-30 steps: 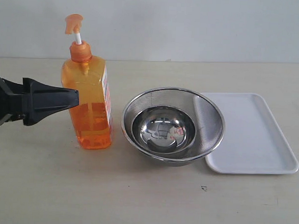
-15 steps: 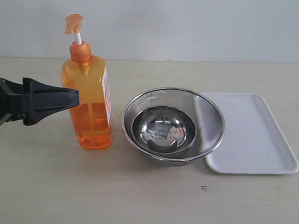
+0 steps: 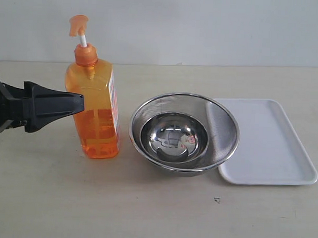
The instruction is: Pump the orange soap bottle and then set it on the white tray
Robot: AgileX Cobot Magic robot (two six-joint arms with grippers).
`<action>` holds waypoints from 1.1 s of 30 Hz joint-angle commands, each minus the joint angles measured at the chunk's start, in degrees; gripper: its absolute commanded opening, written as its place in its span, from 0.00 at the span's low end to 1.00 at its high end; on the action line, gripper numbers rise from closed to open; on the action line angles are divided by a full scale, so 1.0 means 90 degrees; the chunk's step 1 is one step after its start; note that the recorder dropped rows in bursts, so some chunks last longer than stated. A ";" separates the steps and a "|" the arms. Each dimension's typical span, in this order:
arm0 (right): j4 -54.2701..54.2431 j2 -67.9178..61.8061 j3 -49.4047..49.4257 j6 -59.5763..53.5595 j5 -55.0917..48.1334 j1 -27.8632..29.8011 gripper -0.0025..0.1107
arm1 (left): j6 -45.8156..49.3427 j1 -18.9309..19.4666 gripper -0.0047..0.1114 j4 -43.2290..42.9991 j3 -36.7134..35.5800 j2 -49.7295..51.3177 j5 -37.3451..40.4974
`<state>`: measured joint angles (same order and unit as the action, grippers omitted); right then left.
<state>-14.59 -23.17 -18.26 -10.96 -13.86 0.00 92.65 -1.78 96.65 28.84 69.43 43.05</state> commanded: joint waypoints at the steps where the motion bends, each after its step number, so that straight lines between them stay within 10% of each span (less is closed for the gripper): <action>1: -0.0023 -0.0437 -0.0315 0.0164 0.0530 0.0000 0.02 | 0.0043 -0.0011 0.81 0.0088 -0.0010 0.0019 0.0049; 13: -0.0023 -0.1124 -0.0445 0.0297 0.1616 0.0006 0.02 | 0.0043 -0.0011 0.81 0.0087 -0.0010 0.0019 0.0061; 33: -0.1859 -0.6903 -0.5786 -0.5589 -0.2637 -0.1910 0.02 | 0.0345 -0.0011 0.81 0.0210 -0.0010 0.0019 0.0022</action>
<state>-25.43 -79.79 -65.59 -53.06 -30.71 -16.81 94.26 -1.78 97.12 28.84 69.43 44.05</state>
